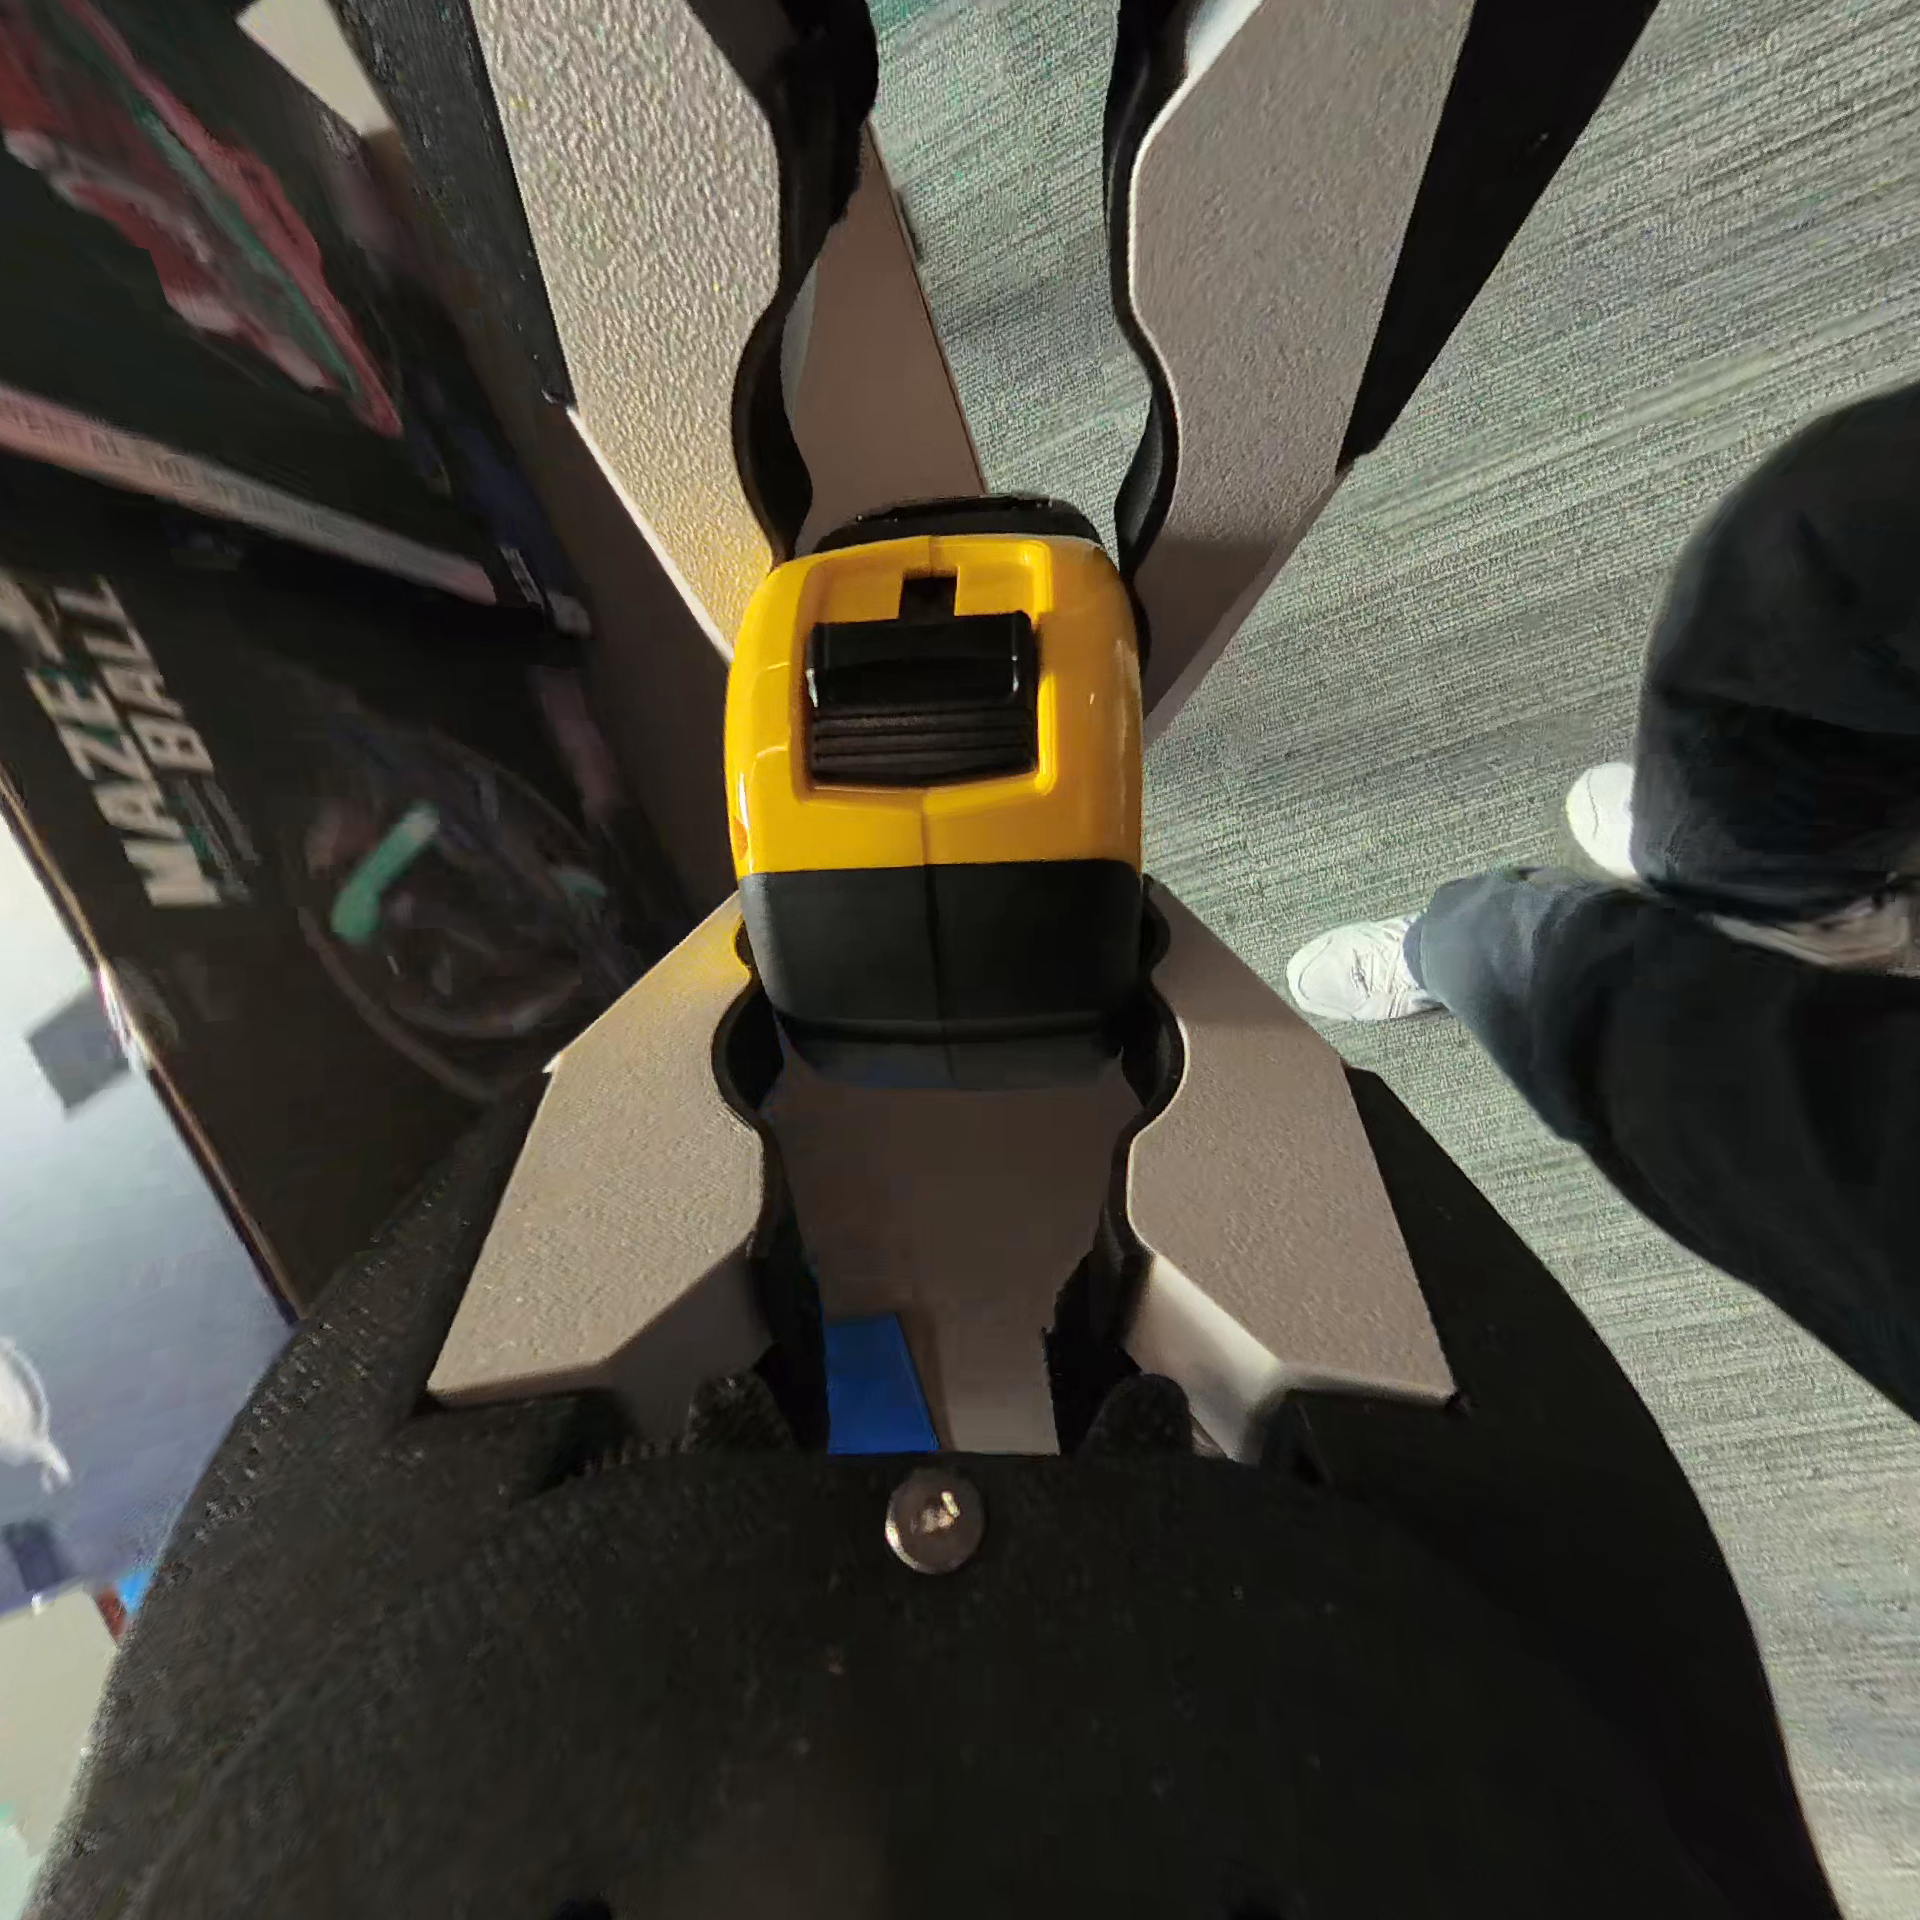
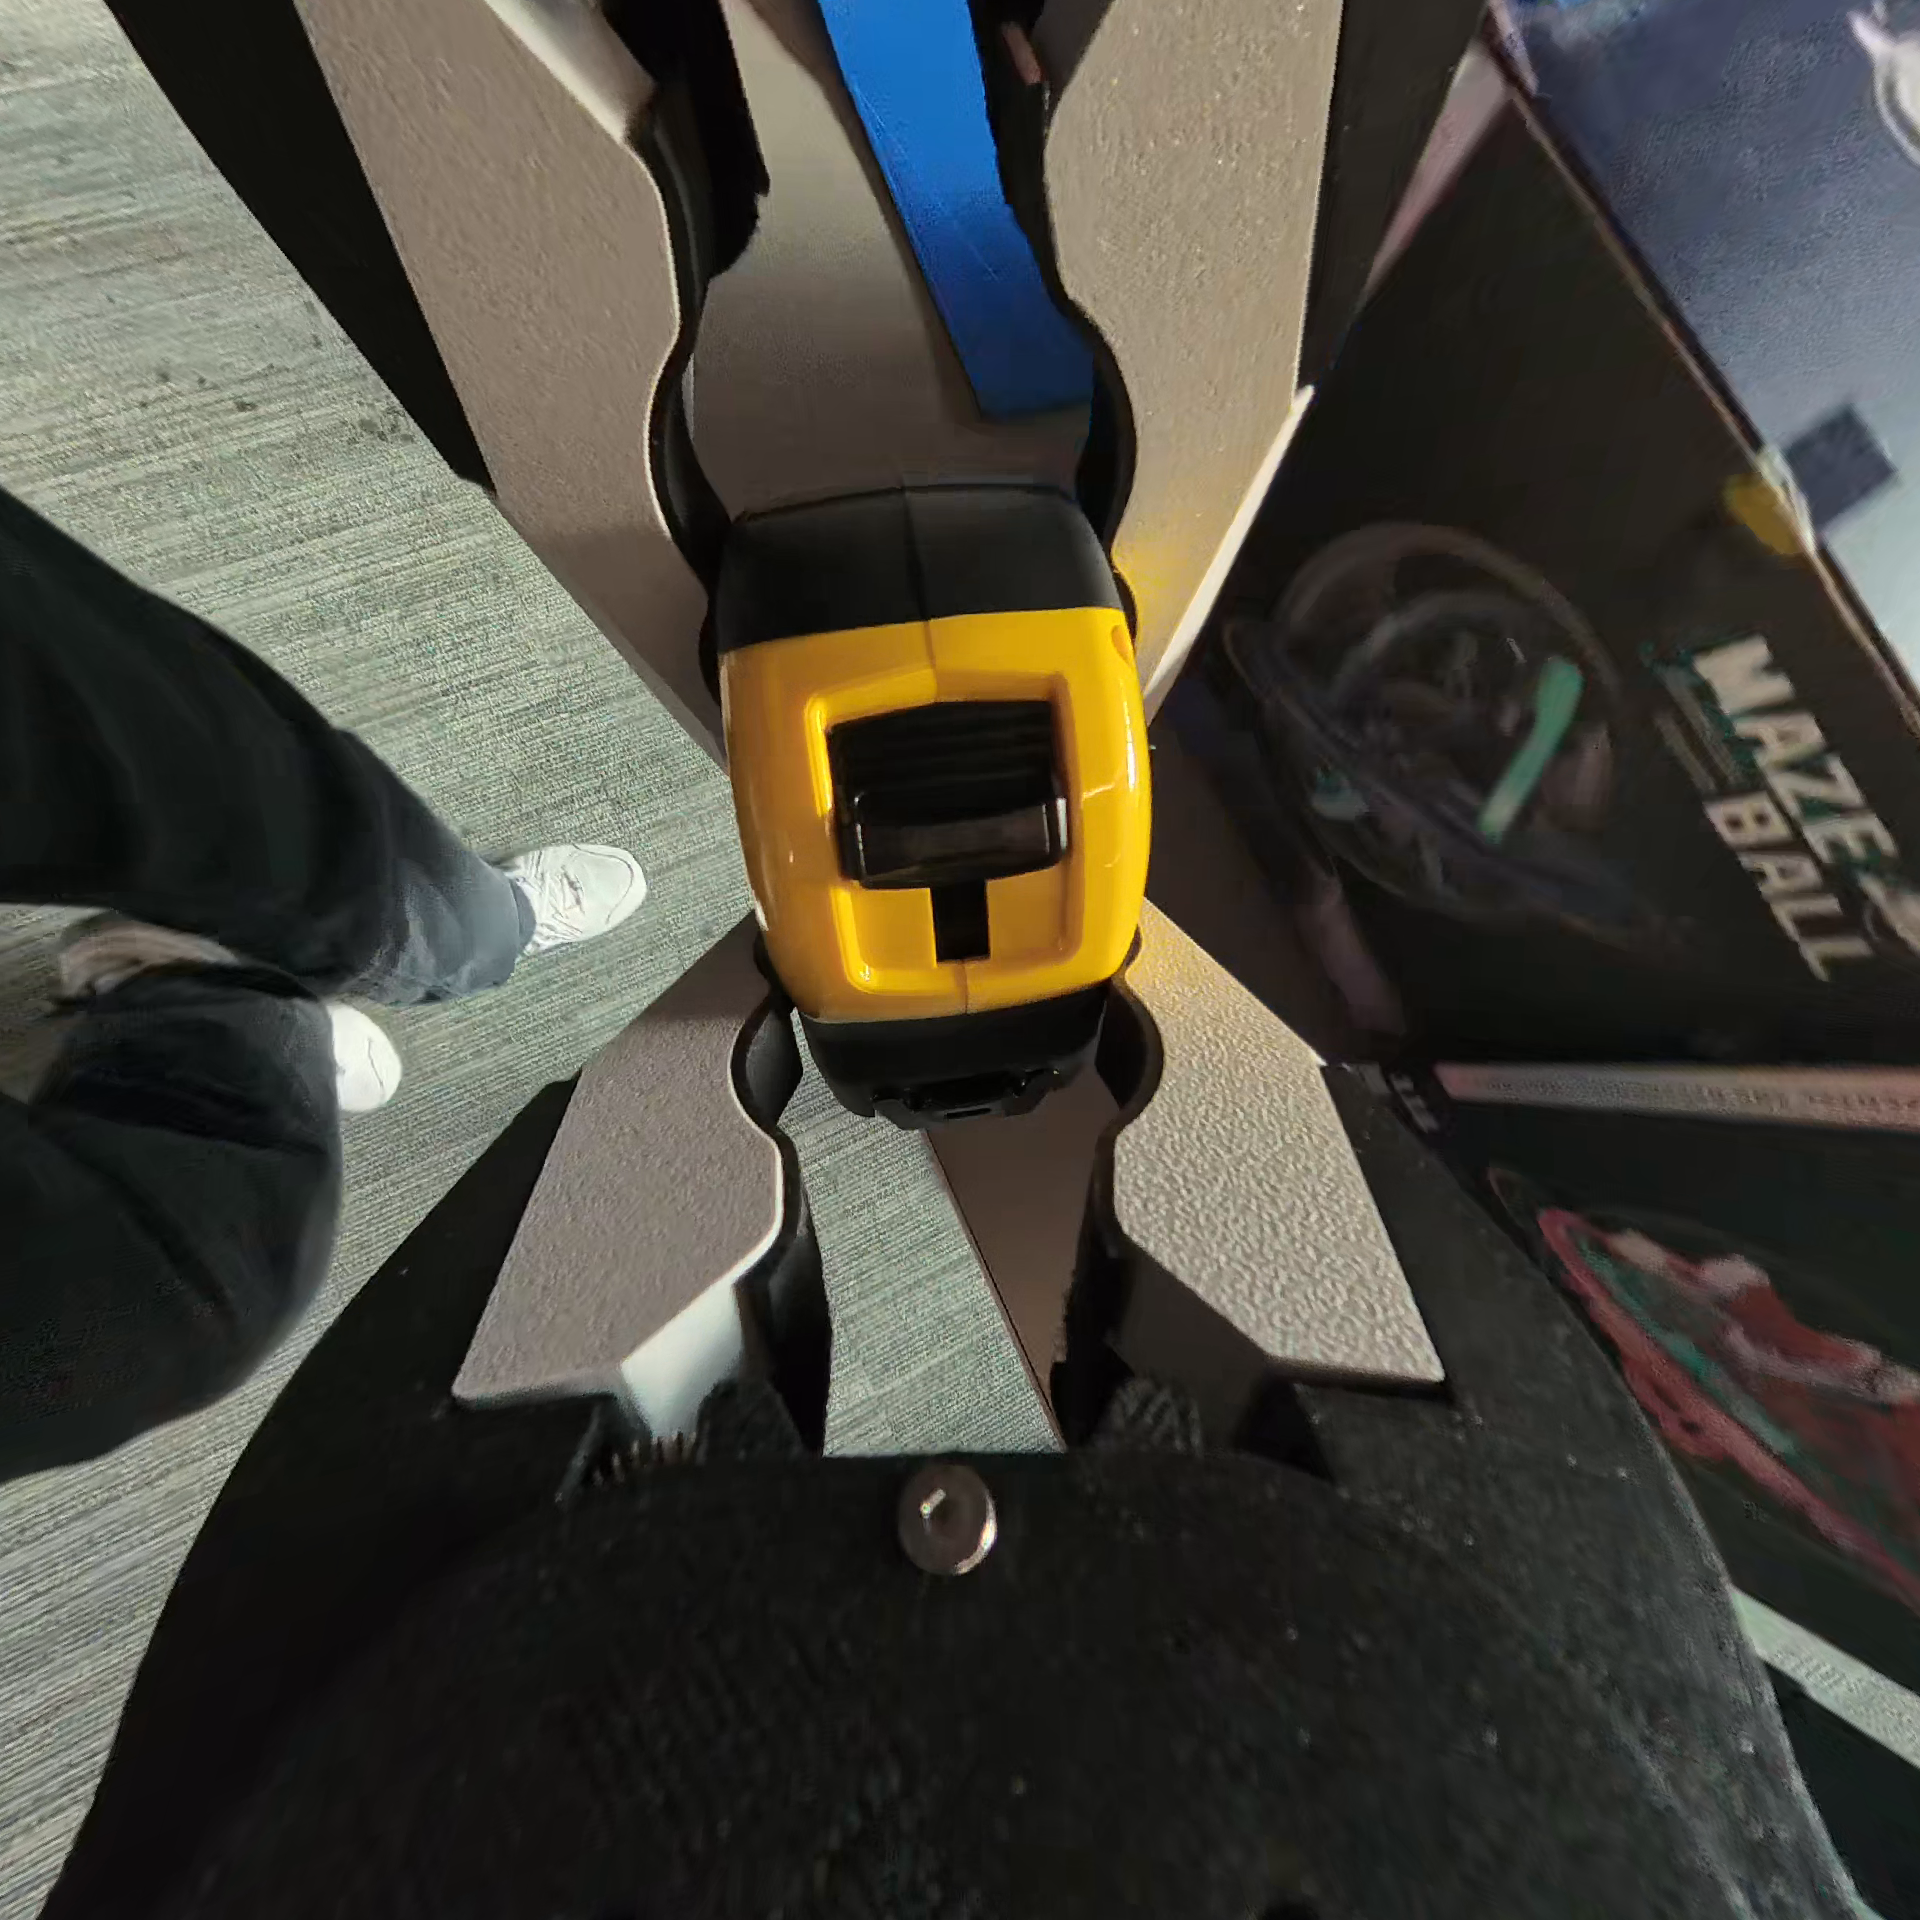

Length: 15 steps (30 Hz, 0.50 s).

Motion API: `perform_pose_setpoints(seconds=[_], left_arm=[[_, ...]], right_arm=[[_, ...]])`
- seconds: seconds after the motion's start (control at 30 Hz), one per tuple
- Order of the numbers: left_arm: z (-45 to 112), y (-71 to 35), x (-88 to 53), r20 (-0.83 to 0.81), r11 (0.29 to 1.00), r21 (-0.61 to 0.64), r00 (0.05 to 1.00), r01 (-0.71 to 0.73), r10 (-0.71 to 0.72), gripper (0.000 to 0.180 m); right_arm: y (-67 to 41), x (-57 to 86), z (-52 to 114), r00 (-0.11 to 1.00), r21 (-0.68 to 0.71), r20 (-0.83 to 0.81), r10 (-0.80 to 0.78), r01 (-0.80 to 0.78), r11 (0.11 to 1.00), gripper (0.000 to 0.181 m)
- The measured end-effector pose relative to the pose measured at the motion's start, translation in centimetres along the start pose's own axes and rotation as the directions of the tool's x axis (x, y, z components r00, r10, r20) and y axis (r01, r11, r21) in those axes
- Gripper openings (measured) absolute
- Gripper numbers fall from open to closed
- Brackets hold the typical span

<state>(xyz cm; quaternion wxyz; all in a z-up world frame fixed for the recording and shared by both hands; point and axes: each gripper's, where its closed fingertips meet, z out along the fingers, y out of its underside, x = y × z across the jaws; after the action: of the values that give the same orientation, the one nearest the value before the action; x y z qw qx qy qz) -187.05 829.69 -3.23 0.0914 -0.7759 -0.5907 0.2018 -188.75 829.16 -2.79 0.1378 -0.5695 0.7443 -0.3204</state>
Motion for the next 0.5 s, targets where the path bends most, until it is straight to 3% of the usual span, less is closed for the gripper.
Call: perform_pose_setpoints(seconds=[0.2, 0.5], left_arm=[[6.9, -8.4, -4.0, -0.040, 1.000, 0.022, 0.999, 0.014, -0.013, 0.066], [15.3, -16.4, -9.1, 0.021, 0.982, -0.070, 0.985, 0.173, -0.172, 0.066]], right_arm=[[9.7, 4.7, -4.0, 0.999, 0.002, 0.020, 0.040, -0.040, 0.999, 0.055], [20.3, 11.2, -6.8, 0.984, 0.064, 0.151, -0.093, 0.085, 0.994, 0.055]])
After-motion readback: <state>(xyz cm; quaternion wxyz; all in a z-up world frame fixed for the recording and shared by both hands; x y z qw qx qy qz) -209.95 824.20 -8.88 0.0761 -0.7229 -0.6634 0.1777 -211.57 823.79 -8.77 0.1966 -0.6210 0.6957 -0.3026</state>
